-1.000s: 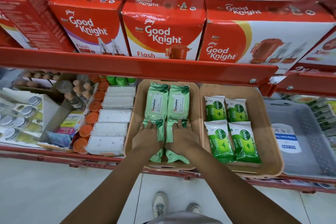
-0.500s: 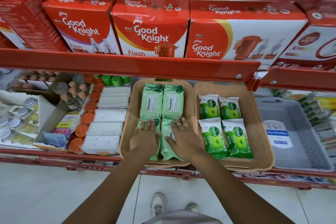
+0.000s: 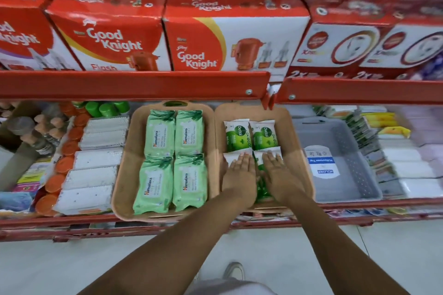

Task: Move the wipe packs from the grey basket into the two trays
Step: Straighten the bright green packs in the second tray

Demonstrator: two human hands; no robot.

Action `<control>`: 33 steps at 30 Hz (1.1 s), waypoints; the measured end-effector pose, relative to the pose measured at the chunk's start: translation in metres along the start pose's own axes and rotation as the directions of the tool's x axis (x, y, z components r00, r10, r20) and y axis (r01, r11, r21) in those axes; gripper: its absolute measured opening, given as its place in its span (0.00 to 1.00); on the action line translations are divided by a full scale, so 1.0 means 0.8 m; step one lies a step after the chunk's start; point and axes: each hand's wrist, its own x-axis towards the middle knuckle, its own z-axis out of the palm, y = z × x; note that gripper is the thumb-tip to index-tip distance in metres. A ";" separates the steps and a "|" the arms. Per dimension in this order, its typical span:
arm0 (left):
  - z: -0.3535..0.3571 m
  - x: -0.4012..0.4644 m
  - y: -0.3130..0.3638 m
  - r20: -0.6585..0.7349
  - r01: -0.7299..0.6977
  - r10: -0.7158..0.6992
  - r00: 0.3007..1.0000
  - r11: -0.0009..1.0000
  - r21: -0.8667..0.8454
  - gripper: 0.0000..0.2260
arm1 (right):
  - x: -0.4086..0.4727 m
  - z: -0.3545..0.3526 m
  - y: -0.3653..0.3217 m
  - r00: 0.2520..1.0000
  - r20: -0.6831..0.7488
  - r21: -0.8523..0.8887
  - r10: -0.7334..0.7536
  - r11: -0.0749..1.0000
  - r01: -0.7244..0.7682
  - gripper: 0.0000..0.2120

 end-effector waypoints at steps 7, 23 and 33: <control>0.027 0.025 -0.002 0.118 0.084 -0.091 0.989 0.994 0.067 0.29 | 0.022 0.005 0.019 0.998 0.052 -0.037 -0.046 0.998 0.048 0.28; 0.013 0.024 -0.007 0.286 -0.009 -0.040 0.957 0.986 0.166 0.33 | 0.015 0.016 0.024 0.983 0.182 -0.027 -0.011 0.999 0.017 0.28; -0.036 0.077 -0.002 0.141 0.091 -0.091 0.986 0.996 0.009 0.28 | 0.071 -0.020 0.025 0.999 0.003 -0.006 -0.043 0.999 0.043 0.28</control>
